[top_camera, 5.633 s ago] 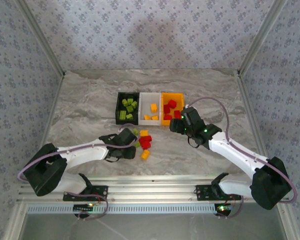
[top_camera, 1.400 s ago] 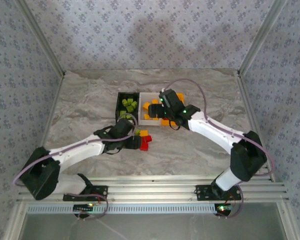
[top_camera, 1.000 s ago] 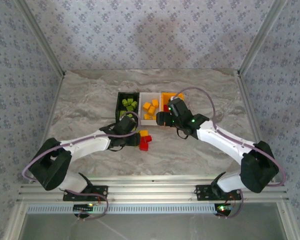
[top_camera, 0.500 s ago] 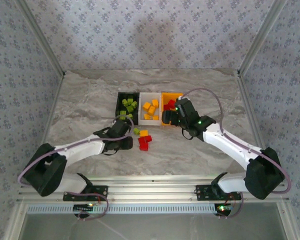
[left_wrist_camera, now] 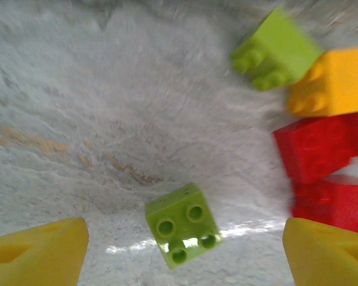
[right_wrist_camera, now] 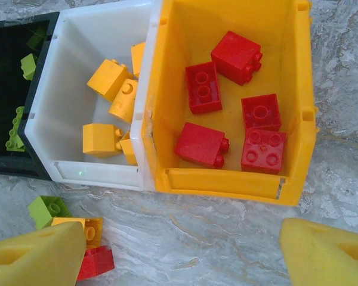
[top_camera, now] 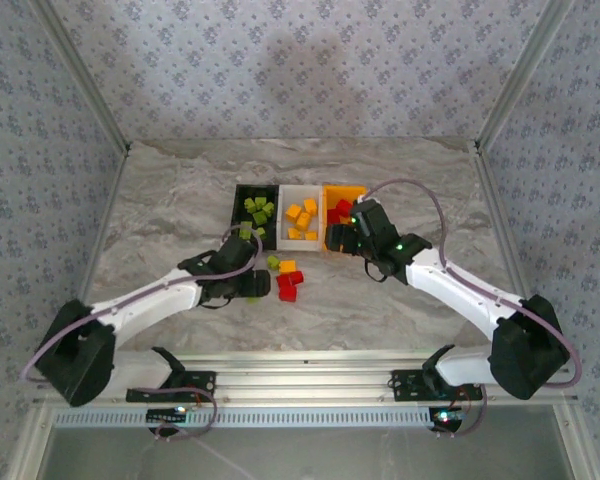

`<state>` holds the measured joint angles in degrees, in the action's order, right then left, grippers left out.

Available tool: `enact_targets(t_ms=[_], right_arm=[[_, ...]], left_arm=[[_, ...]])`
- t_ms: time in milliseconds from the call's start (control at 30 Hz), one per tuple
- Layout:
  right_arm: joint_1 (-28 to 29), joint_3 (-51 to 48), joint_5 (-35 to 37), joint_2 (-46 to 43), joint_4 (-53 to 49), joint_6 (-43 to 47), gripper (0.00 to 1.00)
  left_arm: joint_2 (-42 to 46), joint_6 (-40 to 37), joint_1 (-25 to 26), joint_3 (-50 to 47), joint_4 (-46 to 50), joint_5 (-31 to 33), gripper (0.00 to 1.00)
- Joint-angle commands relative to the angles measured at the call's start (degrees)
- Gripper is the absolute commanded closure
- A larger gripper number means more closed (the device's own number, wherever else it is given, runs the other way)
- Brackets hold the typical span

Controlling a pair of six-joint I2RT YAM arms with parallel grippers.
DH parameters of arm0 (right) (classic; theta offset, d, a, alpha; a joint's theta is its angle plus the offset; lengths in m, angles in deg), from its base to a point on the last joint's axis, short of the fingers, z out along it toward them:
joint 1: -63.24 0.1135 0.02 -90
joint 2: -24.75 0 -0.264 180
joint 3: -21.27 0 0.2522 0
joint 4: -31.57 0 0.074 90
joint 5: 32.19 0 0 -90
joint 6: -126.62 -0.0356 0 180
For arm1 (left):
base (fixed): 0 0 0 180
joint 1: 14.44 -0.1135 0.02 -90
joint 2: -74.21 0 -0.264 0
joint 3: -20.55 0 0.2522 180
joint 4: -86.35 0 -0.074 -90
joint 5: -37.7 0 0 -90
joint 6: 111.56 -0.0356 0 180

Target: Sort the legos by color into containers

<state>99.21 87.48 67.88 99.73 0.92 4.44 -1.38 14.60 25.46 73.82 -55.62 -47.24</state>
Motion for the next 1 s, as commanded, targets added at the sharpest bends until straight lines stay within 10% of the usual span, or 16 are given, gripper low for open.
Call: enact_targets(t_ms=[0,533,967], right_arm=[[-0.39,-0.67,0.31,-1.75,-0.27,-1.0,0.14],[-1.56,-2.7,0.36,-4.29,-0.87,-0.98,0.13],[-1.6,-3.66,0.35,-4.76,-0.14,-1.91,0.13]], left_arm=[[-3.44,-0.02,0.28,-1.95,-2.89,-1.32,0.15],[-7.13,-0.93,-0.03,-0.82,-4.09,-0.99,0.63],[-2.36,-5.1,-4.2,18.33,2.15,4.18,0.66]])
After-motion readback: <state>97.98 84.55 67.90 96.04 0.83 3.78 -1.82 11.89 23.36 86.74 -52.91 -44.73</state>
